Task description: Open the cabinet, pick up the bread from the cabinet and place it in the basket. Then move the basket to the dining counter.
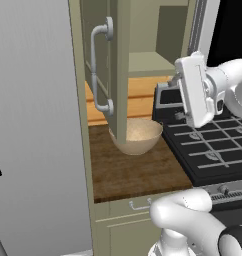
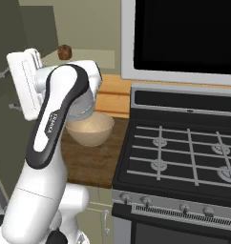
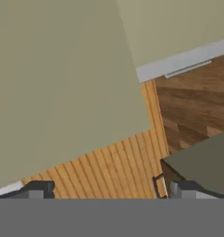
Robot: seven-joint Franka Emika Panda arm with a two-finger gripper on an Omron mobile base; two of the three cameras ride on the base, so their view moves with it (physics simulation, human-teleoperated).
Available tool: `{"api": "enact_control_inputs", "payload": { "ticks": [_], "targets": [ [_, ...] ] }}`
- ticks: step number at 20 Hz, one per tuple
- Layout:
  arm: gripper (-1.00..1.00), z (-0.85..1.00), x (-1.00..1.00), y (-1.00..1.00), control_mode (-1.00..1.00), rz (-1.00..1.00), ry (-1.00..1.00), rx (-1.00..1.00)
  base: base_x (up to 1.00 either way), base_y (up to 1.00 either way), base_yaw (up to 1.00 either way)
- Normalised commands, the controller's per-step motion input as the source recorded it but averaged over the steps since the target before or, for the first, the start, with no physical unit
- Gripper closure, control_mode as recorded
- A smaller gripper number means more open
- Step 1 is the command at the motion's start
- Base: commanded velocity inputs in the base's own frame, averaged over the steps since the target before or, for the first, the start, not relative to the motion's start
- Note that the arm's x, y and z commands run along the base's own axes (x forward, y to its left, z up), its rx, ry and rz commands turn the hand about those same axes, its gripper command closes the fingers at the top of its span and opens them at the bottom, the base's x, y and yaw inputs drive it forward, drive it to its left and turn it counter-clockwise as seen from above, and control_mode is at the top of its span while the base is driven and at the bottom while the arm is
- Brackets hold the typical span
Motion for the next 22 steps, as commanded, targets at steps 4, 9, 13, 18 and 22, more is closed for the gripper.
{"api": "enact_control_inputs", "payload": {
  "ticks": [4, 9, 13, 18, 22],
  "targets": [
    [-1.00, -0.77, -0.01, -0.13, -1.00, 0.15, -0.56, -0.61, 0.00, 0.00, 0.00],
    [-1.00, -0.71, 0.16, -0.10, -1.00, 0.10, -0.58, -0.78, 0.00, 0.00, 0.00],
    [-1.00, -0.54, 0.62, -0.45, -1.00, -0.01, -0.25, -0.55, 0.00, 0.00, 0.00],
    [-1.00, -0.12, 0.47, -0.14, -1.00, -0.02, -0.27, -0.17, 0.00, 0.00, 0.00],
    [-1.00, 0.00, 0.71, -0.02, -1.00, 0.00, -0.05, 0.04, 0.00, 0.00, 0.00]
  ]
}}
